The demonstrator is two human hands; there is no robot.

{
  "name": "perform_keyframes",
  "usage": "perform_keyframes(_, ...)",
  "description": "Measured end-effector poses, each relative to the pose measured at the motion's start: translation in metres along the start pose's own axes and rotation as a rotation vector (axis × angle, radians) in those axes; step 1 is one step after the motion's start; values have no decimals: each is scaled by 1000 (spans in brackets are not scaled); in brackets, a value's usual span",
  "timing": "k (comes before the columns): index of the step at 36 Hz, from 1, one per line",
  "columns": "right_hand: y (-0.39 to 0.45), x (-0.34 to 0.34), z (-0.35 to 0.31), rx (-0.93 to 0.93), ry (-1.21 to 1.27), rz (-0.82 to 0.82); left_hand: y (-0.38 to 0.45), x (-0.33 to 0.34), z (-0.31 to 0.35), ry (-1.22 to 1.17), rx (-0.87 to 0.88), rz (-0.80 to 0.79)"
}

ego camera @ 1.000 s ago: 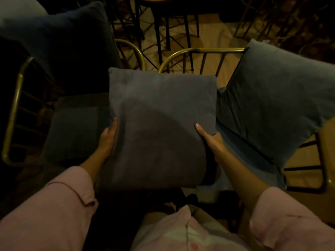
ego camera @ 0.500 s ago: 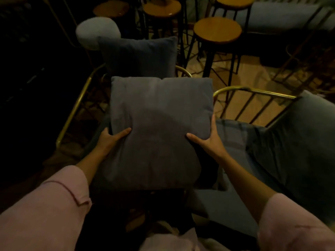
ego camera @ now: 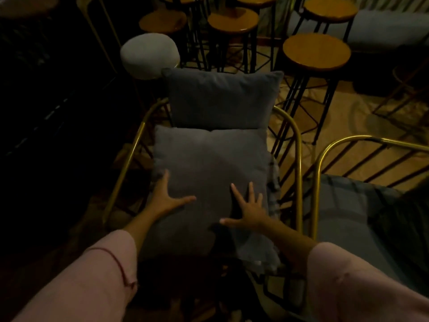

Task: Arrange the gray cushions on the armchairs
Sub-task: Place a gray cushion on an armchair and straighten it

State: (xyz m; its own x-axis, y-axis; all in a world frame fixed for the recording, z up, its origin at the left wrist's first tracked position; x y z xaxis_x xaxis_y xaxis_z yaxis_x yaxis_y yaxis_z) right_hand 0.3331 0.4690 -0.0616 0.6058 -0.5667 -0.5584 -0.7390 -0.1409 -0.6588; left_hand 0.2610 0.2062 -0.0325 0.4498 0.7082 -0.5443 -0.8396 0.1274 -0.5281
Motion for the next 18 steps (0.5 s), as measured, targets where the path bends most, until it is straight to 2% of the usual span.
perform_keyframes(3, 12, 21, -10, 58, -92, -19, 10, 30, -15, 263, -188, 9)
perform_keyframes(10, 0, 11, 7, 29, -41, 55, 8, 39, -2, 260, -174, 96)
perform_keyframes(12, -7, 4, 20, 22, -6, 92, 6, 42, 9, 212, -130, 166)
perform_keyframes(15, -25, -7, 49, 100, -1, 202, 5, 54, 36, 181, 28, 253)
perform_keyframes(18, -55, -19, 89, 226, 39, 299, 6, 80, 81, 218, 221, 206)
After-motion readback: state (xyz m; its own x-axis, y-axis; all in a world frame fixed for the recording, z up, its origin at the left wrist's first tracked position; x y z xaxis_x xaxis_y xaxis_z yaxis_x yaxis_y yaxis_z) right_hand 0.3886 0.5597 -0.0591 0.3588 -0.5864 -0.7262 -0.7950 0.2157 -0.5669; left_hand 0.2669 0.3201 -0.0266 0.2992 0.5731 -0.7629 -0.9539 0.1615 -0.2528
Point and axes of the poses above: each hand's wrist, its own y-axis towards the middle knuckle, its own x-axis out of the palm, z = x × y, the point moved 2 cm from there along y, towards the middle knuckle, and after that the axes turned 9 degrees about -z, right-handed, at the moved point
